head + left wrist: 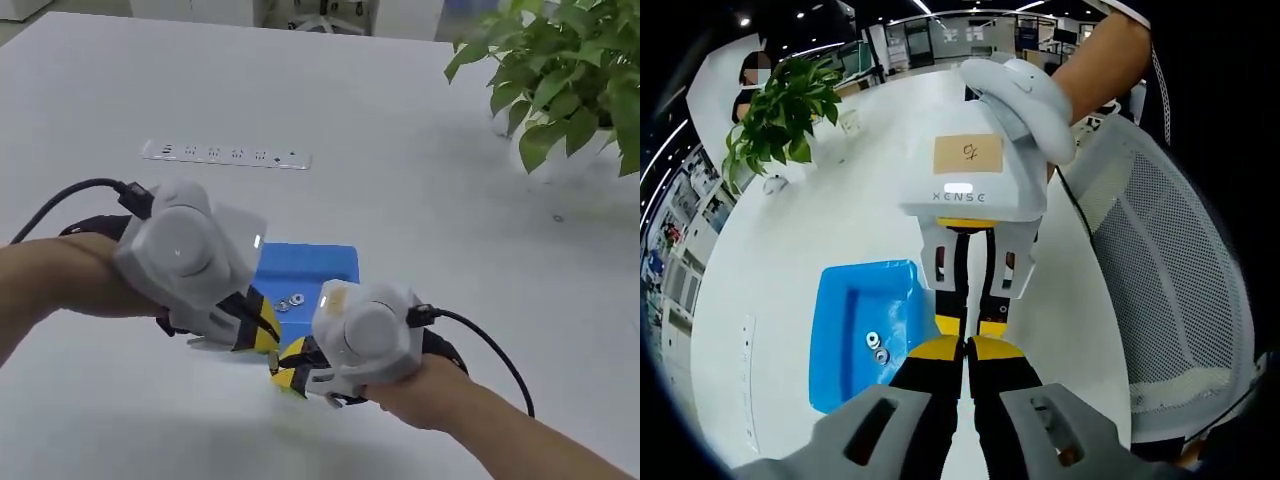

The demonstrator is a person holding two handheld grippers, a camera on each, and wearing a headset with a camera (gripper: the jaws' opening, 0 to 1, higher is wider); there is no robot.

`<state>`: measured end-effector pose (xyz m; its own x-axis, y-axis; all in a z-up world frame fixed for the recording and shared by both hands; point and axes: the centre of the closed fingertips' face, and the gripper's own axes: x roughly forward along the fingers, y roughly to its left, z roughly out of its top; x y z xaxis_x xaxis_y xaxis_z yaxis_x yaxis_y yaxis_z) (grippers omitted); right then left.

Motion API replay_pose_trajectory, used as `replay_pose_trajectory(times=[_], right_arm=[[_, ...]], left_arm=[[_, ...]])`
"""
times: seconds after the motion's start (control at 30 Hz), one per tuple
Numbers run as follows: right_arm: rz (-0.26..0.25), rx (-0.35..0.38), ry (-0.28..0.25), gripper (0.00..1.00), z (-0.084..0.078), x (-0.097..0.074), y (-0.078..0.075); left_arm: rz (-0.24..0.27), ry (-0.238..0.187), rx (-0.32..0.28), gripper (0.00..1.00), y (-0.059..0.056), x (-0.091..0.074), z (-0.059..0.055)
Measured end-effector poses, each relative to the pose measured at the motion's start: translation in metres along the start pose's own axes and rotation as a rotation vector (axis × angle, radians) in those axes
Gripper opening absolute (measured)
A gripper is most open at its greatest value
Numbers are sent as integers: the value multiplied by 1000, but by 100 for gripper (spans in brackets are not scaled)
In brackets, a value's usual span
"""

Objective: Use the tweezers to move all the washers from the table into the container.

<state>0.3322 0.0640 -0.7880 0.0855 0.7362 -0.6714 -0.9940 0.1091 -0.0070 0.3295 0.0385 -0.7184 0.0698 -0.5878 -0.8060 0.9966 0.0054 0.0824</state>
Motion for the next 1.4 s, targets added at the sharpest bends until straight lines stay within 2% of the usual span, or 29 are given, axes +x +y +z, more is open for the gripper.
replay_pose_trajectory(times=[0.27,0.8,1.4], right_arm=[[-7,-7,-7,9,6,-4,-2],[-33,-39,-26,9,29,-18,-2],[-84,-81,-37,9,47,-37,-19]], left_arm=[[9,-4,4,6,0,-6,5],[45,-8,23,6,1,-31,16],[86,-18,68,6,16,-48,32]])
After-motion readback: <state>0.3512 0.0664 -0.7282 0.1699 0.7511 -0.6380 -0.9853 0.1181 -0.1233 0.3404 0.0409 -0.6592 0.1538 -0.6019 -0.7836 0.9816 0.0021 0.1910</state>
